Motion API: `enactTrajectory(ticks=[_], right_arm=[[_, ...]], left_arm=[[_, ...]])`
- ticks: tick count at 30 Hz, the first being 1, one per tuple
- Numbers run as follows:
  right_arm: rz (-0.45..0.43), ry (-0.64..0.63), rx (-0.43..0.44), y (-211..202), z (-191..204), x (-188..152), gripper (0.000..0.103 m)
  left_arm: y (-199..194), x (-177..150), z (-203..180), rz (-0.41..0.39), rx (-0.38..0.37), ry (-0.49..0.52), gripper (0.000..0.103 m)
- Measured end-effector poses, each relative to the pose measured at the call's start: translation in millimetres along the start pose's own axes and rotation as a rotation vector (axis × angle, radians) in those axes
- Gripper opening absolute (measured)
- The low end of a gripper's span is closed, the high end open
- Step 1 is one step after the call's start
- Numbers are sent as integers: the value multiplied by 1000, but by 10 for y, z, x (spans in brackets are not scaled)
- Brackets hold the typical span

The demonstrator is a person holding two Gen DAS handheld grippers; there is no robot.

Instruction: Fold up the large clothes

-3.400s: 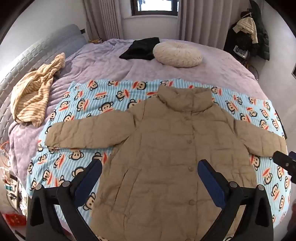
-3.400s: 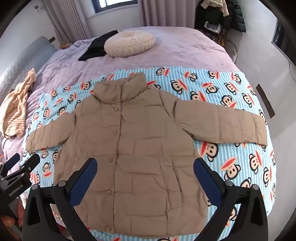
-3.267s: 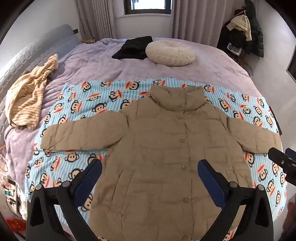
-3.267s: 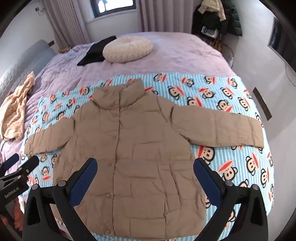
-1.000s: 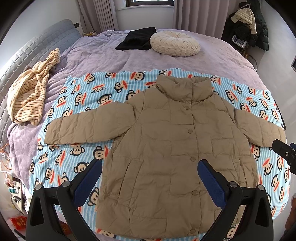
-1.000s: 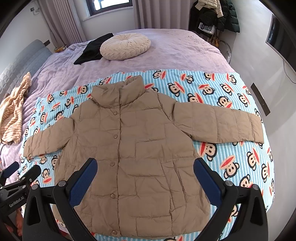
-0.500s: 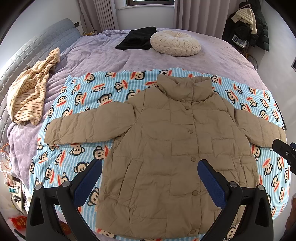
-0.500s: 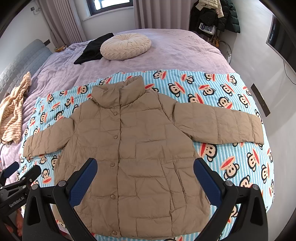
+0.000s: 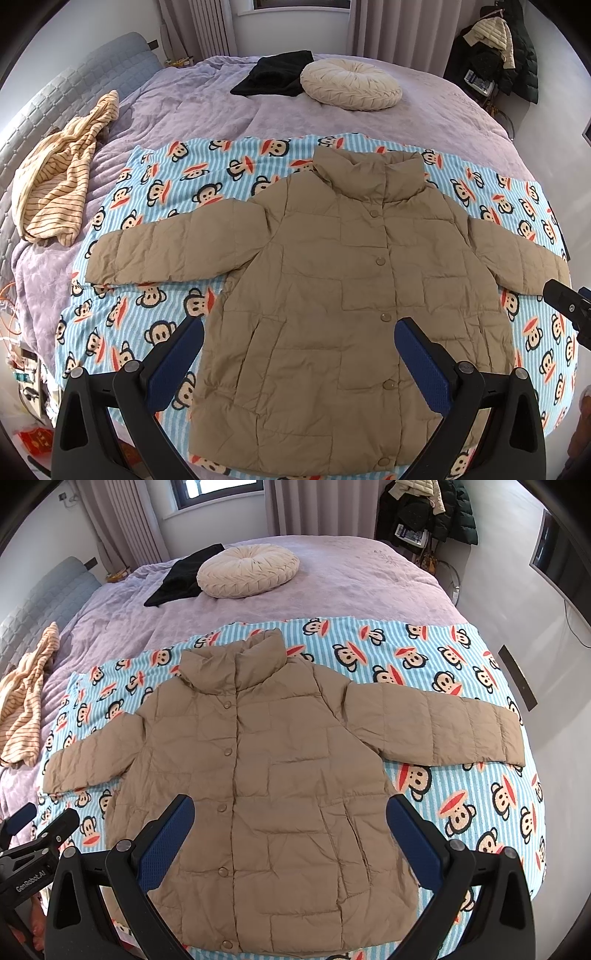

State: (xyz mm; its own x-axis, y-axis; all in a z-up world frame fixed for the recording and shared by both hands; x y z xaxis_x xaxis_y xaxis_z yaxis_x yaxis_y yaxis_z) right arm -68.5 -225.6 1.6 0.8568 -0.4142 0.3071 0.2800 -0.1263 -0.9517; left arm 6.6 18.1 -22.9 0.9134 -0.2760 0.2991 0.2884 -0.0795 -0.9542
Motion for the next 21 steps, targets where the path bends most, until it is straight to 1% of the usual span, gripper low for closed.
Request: enactTrajectory(ticks=[4,5,9,21], right_arm=[[6,-2,-3,16,-5,7,103],[7,-4,-4,20,-1,8,103],[7,-5,-5,28,12,9,103],[6,-12,-10,22,75,19,103]], left_arm=[[-1,0,26,12,-5,-7,103],[-23,76,-3,19,-6,-10,103],[-26,93,6,29,-10,-15,103],[-33,142,30,36,-19,-27,103]])
Point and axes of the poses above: each gripper's, at about its wrist camera, not at the fingertips, and y roughly the way its jaws point, z to its left, x to its top, the point moved 2 cm from there along y, roughly the way its jaws point, and after that the axes turned 10 degrees about z, right-handed, at the moved point
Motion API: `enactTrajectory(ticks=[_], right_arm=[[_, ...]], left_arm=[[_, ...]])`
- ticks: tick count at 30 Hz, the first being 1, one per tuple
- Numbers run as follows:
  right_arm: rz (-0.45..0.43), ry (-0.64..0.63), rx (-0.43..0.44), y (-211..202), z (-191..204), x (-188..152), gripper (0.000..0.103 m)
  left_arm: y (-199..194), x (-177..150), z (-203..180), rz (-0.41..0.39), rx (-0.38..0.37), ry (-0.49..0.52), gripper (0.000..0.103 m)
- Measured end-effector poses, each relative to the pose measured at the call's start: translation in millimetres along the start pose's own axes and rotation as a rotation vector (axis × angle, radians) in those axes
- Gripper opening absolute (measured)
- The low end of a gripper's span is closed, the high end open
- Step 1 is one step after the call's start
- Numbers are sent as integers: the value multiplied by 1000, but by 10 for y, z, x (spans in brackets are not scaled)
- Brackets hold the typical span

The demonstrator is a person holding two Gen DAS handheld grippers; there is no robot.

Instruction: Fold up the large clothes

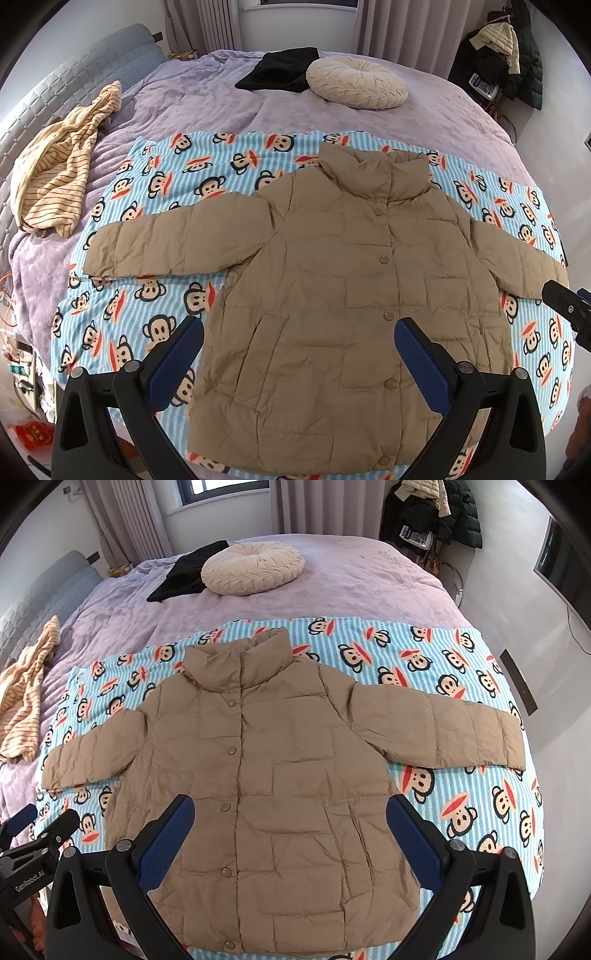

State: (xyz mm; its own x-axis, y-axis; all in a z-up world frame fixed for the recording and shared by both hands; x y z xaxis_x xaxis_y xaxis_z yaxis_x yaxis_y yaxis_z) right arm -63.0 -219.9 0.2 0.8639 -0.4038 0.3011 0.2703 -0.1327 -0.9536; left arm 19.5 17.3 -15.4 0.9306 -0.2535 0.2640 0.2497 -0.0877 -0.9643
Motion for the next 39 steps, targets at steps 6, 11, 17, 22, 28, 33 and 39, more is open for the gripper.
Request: enactTrajectory(ticks=[6,11,17,22,28,33,39], right_arm=[[3,1,-1,1,10,-5,103],[24,-1,15,16,119,-24,103],[68,9,70,129,269,-103,103],[107,6,108,332,521,-146,103],[167,22,176,730,909,-153,103],[247,-42,160,1124,1313,-124,103],[330,-93,172,1568,1667,-127,103]], left_arm=[[0,3,4,2,-12,-2,103],[55,-23,56,23,-29,-10,103],[184,-53,303,51,-27,-28,103],[399,-43,724,77,14,-77,103],[805,18,1455,103,17,-153,103],[1370,100,2162,129,-103,-323,103],[2039,243,2804,85,-216,-489,103]])
Point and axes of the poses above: each gripper's, at about its wrist camera, not at the fingertips, and y roughly the way its jaws point, z to its left, x to its top, the point moved 2 cm from there along y, roughly the way its jaws point, and after that the axes turned 10 degrees about z, right-handed, at the moved point
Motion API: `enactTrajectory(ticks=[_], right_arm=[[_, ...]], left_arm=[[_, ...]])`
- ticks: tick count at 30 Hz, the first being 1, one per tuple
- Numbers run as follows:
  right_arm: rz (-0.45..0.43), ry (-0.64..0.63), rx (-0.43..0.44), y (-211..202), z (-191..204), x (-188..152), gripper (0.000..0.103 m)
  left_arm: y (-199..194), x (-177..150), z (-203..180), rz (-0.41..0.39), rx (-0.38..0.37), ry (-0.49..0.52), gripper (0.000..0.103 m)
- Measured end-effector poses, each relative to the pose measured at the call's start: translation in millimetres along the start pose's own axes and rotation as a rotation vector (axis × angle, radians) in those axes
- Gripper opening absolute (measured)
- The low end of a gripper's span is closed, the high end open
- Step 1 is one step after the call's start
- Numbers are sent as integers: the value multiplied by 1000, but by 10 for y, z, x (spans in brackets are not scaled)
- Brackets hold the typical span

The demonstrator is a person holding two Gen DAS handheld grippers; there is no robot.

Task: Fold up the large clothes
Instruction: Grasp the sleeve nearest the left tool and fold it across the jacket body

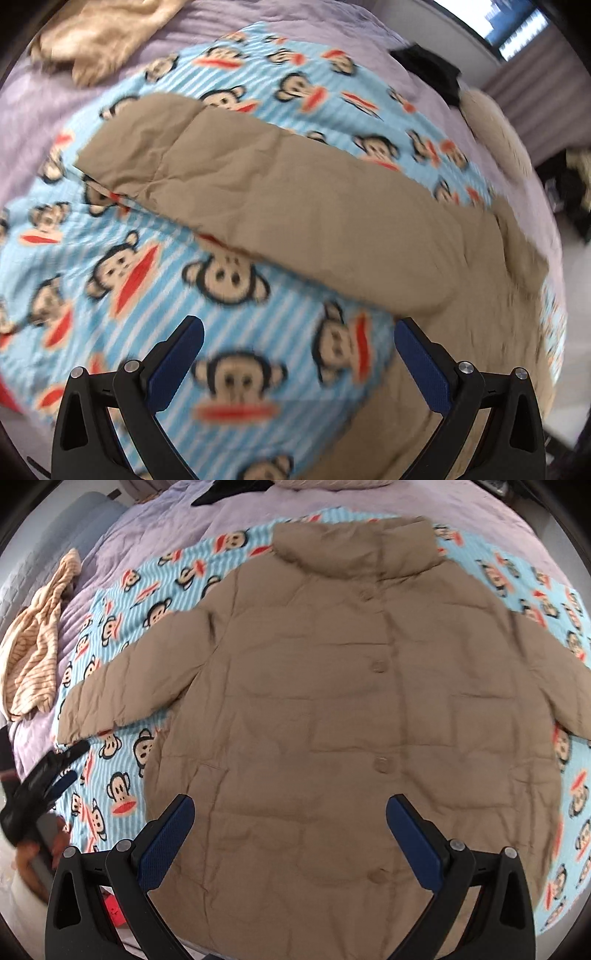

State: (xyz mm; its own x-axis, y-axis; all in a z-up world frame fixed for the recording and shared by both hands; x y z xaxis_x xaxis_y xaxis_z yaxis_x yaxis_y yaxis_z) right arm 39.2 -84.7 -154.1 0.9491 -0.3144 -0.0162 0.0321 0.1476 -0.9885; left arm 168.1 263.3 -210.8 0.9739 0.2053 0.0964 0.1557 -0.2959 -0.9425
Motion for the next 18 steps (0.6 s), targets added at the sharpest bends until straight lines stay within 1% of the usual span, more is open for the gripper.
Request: enactTrajectory(ticks=[3,4,8,12,14,16,17,18], right_arm=[[27,-2,10,180,78,82,103],[30,-2,18,233,107,112,103],[23,-11,37,402,196,278,103],[19,-19,54,523,286,456,103],[-2,-29,81,542,368,580,103],[-27,-46,111,558,464,700,103],[-41,-54,125,568,506,754,103],[-54,-60,141,593,556,820,103]], left_arm=[[232,261,196,-5,-110,-63,103],[305,350,245,-8,-133,-77,103],[490,661,381,-17,-183,-123,103],[525,944,466,-50,-210,-164,103],[524,1074,499,-73,-210,-184,103],[509,1192,517,-113,-197,-196,103],[493,1219,528,-128,-189,-194,98],[479,1262,527,-143,-171,-189,90]])
Point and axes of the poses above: each gripper's, at about its wrist camera, not at the fingertips, and y roughly the way its jaws point, z to its left, x to its top, the point moved 2 cm from there along y, roughly the way its jaws point, and after that the axes turned 10 degrees about z, right-handed, at the moved point
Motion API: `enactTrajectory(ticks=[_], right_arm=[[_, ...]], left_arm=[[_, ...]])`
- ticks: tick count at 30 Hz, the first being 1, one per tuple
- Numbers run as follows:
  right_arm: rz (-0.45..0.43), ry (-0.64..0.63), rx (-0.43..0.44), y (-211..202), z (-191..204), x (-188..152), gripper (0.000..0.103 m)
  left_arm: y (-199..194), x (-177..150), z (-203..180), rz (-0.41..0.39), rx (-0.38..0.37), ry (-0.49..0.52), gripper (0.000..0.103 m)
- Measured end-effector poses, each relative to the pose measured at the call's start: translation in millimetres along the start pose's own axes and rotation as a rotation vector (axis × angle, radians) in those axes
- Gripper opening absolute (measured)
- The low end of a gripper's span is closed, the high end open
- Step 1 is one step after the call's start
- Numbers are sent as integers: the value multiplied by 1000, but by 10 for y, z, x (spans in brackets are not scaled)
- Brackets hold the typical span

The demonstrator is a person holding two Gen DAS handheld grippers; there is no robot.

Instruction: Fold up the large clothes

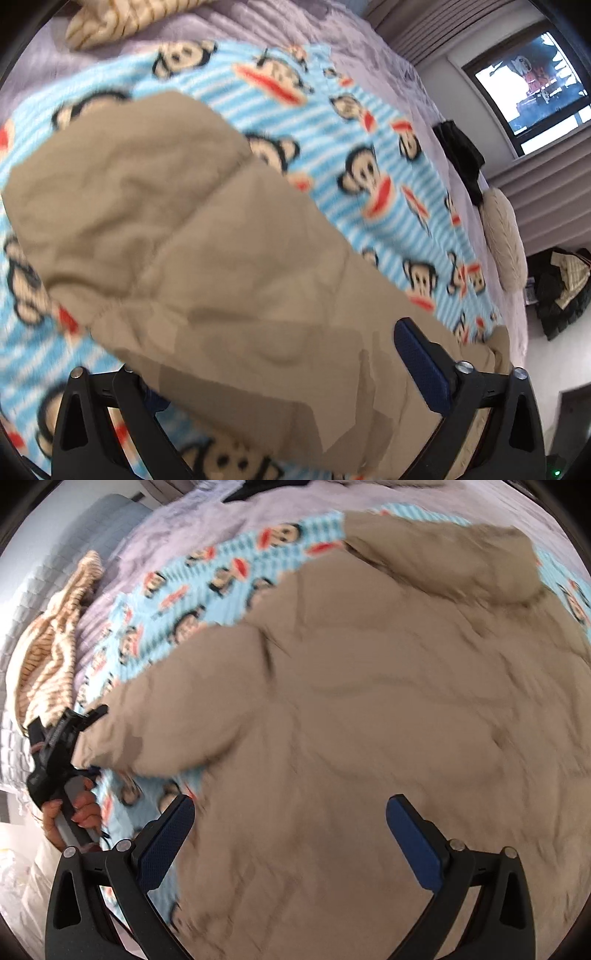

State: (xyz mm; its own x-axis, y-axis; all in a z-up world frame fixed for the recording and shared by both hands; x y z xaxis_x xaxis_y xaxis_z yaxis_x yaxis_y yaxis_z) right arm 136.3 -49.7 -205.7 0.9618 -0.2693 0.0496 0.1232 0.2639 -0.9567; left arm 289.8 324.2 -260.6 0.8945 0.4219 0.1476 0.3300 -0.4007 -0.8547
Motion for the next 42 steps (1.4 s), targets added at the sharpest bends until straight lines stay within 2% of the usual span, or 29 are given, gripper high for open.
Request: enactTrajectory(ticks=[1,2,3,4,5,6,7,8,13,15,19,23,25,27,29,33,36,37,38,39,40,41,42], right_arm=[[-12,-3,21,58,47,88,103],[-18,0,35,102,76,139,103],[-30,7,53,159,112,210,100],[-40,13,69,195,136,252,97],[-53,21,101,255,182,319,73],[-49,22,132,309,218,358,35],[-36,24,158,359,241,389,19],[-24,35,190,436,268,428,9],[-14,27,243,762,433,529,9],[6,31,266,919,485,560,9],[45,54,280,1209,446,562,6],[81,82,382,1095,334,508,5],[70,94,430,877,172,417,5],[33,110,428,599,-89,299,6],[-19,141,390,280,-463,148,7],[-92,223,253,-198,-1225,-165,9],[-103,285,185,-360,-1641,-347,9],[-101,304,171,-393,-1754,-404,9],[-95,324,157,-412,-1863,-456,9],[-93,331,152,-431,-1909,-476,9],[-92,332,150,-451,-1944,-484,9],[-89,328,140,-463,-1956,-488,9],[-87,325,133,-476,-1962,-476,10]], left_arm=[[31,63,-27,2,16,14,59],[69,104,-31,22,4,26,22],[102,139,-25,44,-18,31,9],[90,148,-16,48,-35,33,7],[36,155,-41,30,-28,49,7],[-24,142,-71,14,-21,73,7],[-129,133,-154,-14,-11,122,7],[-215,119,-228,-33,-8,160,7],[-712,-44,-703,-115,-46,353,7],[-830,-137,-899,-118,-76,416,7],[-852,-476,-1609,-93,-145,608,7],[-757,-927,-2294,-44,-238,752,7],[-635,-1190,-2647,-13,-256,805,7],[-508,-1423,-2925,18,-254,850,7],[-318,-1746,-3213,50,-236,901,7],[275,-2384,-3577,92,-99,1003,7],[819,-2851,-3576,99,149,1109,7],[908,-2902,-3528,110,189,1115,7],[962,-2967,-3461,124,210,1113,9],[968,-2998,-3417,126,220,1110,16],[935,-3021,-3375,132,217,1101,46],[901,-3023,-3320,134,209,1093,83],[825,-3022,-3302,118,200,1083,95]])
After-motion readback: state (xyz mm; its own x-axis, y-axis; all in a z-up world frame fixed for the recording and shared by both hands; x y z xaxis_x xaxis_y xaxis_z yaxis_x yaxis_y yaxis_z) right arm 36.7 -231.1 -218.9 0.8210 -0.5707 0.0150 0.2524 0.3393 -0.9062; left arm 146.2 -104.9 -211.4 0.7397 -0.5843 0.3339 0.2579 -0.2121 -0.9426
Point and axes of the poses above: each gripper's, at about its wrist camera, not at the fingertips, and y roughly the way its jaws point, z to its left, x to its top, the point moved 2 cm from there along y, roughly the way its jaws point, and after that the axes turned 10 degrees about z, right-handed, at the moved point
